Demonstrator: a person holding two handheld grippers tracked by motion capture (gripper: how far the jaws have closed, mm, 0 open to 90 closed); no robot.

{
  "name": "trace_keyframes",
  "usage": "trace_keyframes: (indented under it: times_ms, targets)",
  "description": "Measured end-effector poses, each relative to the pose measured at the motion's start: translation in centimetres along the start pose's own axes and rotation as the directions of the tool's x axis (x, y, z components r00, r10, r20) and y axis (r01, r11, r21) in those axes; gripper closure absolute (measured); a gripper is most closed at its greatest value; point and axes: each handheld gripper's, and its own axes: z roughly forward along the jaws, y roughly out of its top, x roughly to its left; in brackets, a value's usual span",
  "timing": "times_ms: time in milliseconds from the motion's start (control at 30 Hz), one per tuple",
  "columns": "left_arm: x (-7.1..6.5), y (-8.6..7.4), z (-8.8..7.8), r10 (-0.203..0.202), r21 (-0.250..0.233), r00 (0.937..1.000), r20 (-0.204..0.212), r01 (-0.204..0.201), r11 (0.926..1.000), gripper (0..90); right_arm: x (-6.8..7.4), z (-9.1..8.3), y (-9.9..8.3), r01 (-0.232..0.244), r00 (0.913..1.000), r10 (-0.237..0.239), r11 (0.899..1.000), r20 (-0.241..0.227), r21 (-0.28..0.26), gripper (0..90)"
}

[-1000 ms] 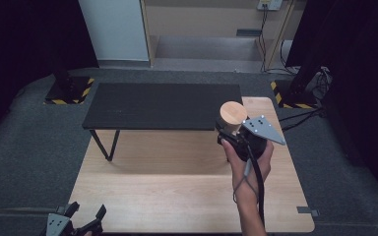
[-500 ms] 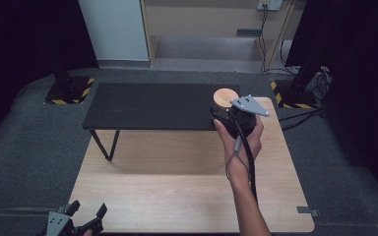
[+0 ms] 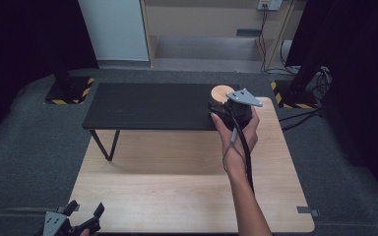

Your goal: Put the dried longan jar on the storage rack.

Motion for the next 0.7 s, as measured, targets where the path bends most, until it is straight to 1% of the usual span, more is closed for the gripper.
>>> trace_keyframes:
  times_ms: [200, 333, 433, 700]
  targets:
    - [0.12, -0.05, 0.04, -0.005, 0.002, 1.0000, 0.000, 0.005, 1.0000, 2.7, -0.18, 0.71, 0.13, -0.005, 1.0000, 0.005, 1.000, 0.002, 0.023, 25.7]
    - [0.22, -0.02, 0.03, -0.004, 0.002, 1.0000, -0.002, 0.004, 1.0000, 2.7, -0.21, 1.05, -0.23, 0.000, 1.0000, 0.000, 1.000, 0.003, 0.029, 25.8]
    - [0.25, 0.08, 0.05, -0.001, 0.005, 1.0000, -0.001, 0.001, 1.0000, 2.7, -0.32, 1.03, -0.67, -0.014, 0.9999, 0.014, 1.000, 0.005, 0.017, 25.7]
    - [0.06, -0.02, 0.18, -0.007, 0.003, 1.0000, 0.006, 0.007, 1.0000, 2.7, -0.68, 1.11, -0.79, -0.020, 0.9998, 0.020, 1.000, -0.005, 0.013, 25.7]
